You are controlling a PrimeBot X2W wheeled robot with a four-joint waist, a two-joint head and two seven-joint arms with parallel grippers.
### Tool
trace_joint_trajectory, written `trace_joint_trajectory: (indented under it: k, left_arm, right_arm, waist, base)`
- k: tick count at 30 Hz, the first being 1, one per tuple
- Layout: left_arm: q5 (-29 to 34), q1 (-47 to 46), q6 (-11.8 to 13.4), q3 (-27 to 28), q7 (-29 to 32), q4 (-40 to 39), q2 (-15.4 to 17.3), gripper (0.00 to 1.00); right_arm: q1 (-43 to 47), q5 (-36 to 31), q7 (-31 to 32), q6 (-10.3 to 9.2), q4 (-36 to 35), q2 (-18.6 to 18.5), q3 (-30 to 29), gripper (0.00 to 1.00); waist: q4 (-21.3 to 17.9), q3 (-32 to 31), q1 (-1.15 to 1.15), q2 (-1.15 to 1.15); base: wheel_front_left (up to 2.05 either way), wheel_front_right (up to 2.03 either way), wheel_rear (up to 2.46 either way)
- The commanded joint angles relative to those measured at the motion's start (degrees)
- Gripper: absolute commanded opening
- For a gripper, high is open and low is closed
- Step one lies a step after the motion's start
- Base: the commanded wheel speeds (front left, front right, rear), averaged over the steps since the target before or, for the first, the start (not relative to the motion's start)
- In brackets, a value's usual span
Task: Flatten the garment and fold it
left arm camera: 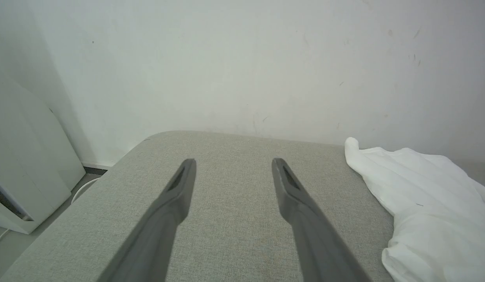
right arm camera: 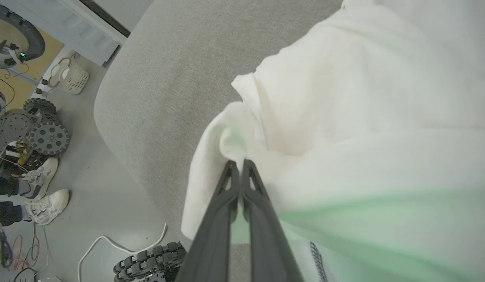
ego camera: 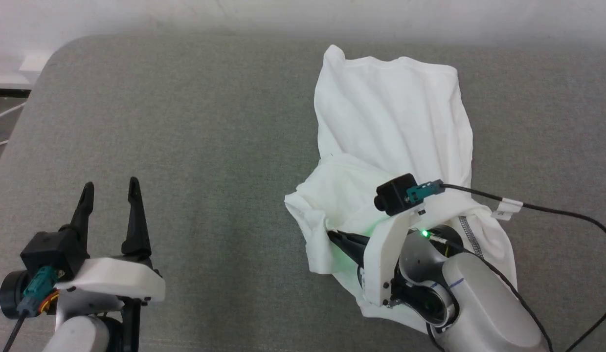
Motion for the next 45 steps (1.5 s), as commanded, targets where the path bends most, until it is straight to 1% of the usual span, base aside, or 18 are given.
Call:
trace_joint_trajectory:
  k: [1, 2, 3, 4, 5, 8, 12, 13, 14, 15, 18, 20, 27, 28, 31, 36, 40, 45]
  left_arm:
    - [0.03, 0.84, 0.36, -0.16, -0.15, 0.11, -0.28, 1.00]
    - [0.01, 0.80, 0.36, -0.23, -0.18, 0.14, -0.34, 1.00]
    - [0.00, 0.75, 0.36, -0.28, -0.20, 0.18, -0.38, 1.00]
    - [0.00, 0.66, 0.36, -0.35, -0.22, 0.21, -0.42, 1.00]
    - [0.01, 0.54, 0.33, -0.45, -0.21, 0.27, -0.46, 1.00]
    - [-0.02, 0.38, 0.28, -0.49, -0.18, 0.56, -0.33, 1.00]
    - [-0.03, 0.91, 0.54, -0.24, 0.03, 1.16, 0.21, 1.00]
    - [-0.03, 0.91, 0.54, -0.24, 0.03, 1.16, 0.21, 1.00]
    - [-0.09, 1.41, 0.85, 0.06, 0.24, 1.31, 0.58, 1.00]
    - [-0.09, 1.41, 0.85, 0.06, 0.24, 1.31, 0.58, 1.00]
    - [-0.17, 2.26, 1.49, 0.54, 0.71, 1.26, 1.14, 1.00]
    - [-0.29, 2.82, 1.96, 0.78, 1.30, 1.14, 1.51, 1.00]
    - [-1.95, 3.60, 2.49, 1.60, 2.50, 0.64, 1.36, 1.00]
    - [-1.95, 3.60, 2.49, 1.60, 2.50, 0.64, 1.36, 1.00]
    - [-3.01, 3.49, 2.55, 1.92, 3.37, 0.62, 1.12, 1.00]
    - [-3.87, 1.14, 2.24, 1.61, 5.47, 0.40, 1.14, 1.00]
    - [-3.36, -5.02, 0.95, -0.01, 7.96, 0.25, 1.33, 1.00]
    - [-2.33, -18.64, -2.16, -3.42, 12.66, 2.47, 0.40, 1.00]
  right_arm:
    - [0.17, -1.48, -1.59, -0.05, 1.59, 0.01, 0.11, 0.00]
    - [-0.05, -1.88, -2.52, -0.05, 2.48, 0.02, 0.09, 0.00]
    - [-0.38, -2.27, -3.39, -0.05, 3.47, 0.02, 0.23, 0.26]
    - [-0.86, -3.03, -4.25, -0.05, 4.32, 0.02, 0.68, 0.67]
    - [-1.20, -3.21, -5.27, -0.05, 4.95, 0.02, 0.90, 1.00]
    - [-1.82, -2.52, -8.72, -0.05, 5.17, 0.02, 1.69, 1.00]
    - [-1.40, -2.29, -14.82, -0.05, 1.28, 0.02, 2.53, 1.00]
    - [-1.40, -2.29, -14.82, -0.05, 1.28, 0.02, 2.53, 1.00]
    - [-0.69, -4.42, -18.36, -0.05, -1.33, 0.02, 1.28, 1.00]
    - [-0.69, -4.42, -18.36, -0.05, -1.33, 0.02, 1.28, 1.00]
    - [0.96, -8.21, -22.89, -0.05, -5.69, -0.84, -1.31, 1.00]
    - [3.55, -11.26, -25.98, -0.05, -9.60, -2.01, -5.65, 1.00]
    - [10.99, -17.75, -25.38, -0.05, -16.67, -2.80, -19.19, 1.00]
    - [10.99, -17.75, -25.38, -0.05, -16.67, -2.80, -19.19, 1.00]
    - [13.80, -19.87, -24.20, -0.05, -19.83, -2.55, -23.54, 1.00]
    - [16.27, -21.66, -22.42, -0.05, -25.25, -1.36, -27.51, 1.00]
    - [15.93, -21.91, -21.23, -0.05, -28.66, -0.51, -29.51, 1.00]
    - [13.67, -22.07, -21.03, -0.05, -31.41, -0.05, -30.78, 1.00]
  waist:
    - [-0.42, 0.55, 0.00, 0.00]
    - [-0.53, 0.64, 0.00, 0.00]
    - [-0.65, 0.73, 0.00, 0.00]
    - [-0.72, 0.80, 0.00, 0.00]
    - [-0.74, 0.82, 0.00, 0.00]
    - [-0.98, 0.49, 0.00, 0.00]
    - [-1.51, -0.67, 0.00, 0.00]
    - [-1.51, -0.67, 0.00, 0.00]
    - [-1.96, -1.37, 0.00, 0.00]
    - [-1.96, -1.37, 0.00, 0.00]
    - [-2.64, -2.37, 0.00, 0.00]
    - [-3.16, -3.33, 0.00, 0.00]
    - [-4.58, -4.06, 0.00, 0.00]
    - [-4.58, -4.06, 0.00, 0.00]
    - [-5.39, -3.49, 0.00, 0.00]
    - [-6.74, -0.99, 0.00, 0.00]
    - [-7.41, 3.10, 0.00, 0.00]
    - [-8.58, 9.15, 0.00, 0.00]
  base:
    - [0.00, 0.00, 0.00]
    - [0.00, 0.00, 0.00]
    - [0.00, 0.00, 0.00]
    - [0.00, 0.00, 0.00]
    - [0.00, 0.00, 0.00]
    - [0.00, 0.00, 0.00]
    - [0.00, 0.00, 0.00]
    - [0.00, 0.00, 0.00]
    - [0.00, 0.00, 0.00]
    - [0.00, 0.00, 0.00]
    - [0.00, 0.00, 0.00]
    - [0.00, 0.00, 0.00]
    - [0.00, 0.00, 0.00]
    - [0.00, 0.00, 0.00]
    - [0.00, 0.00, 0.00]
    - [0.00, 0.00, 0.00]
    - [0.00, 0.00, 0.00]
    - [0.00, 0.00, 0.00]
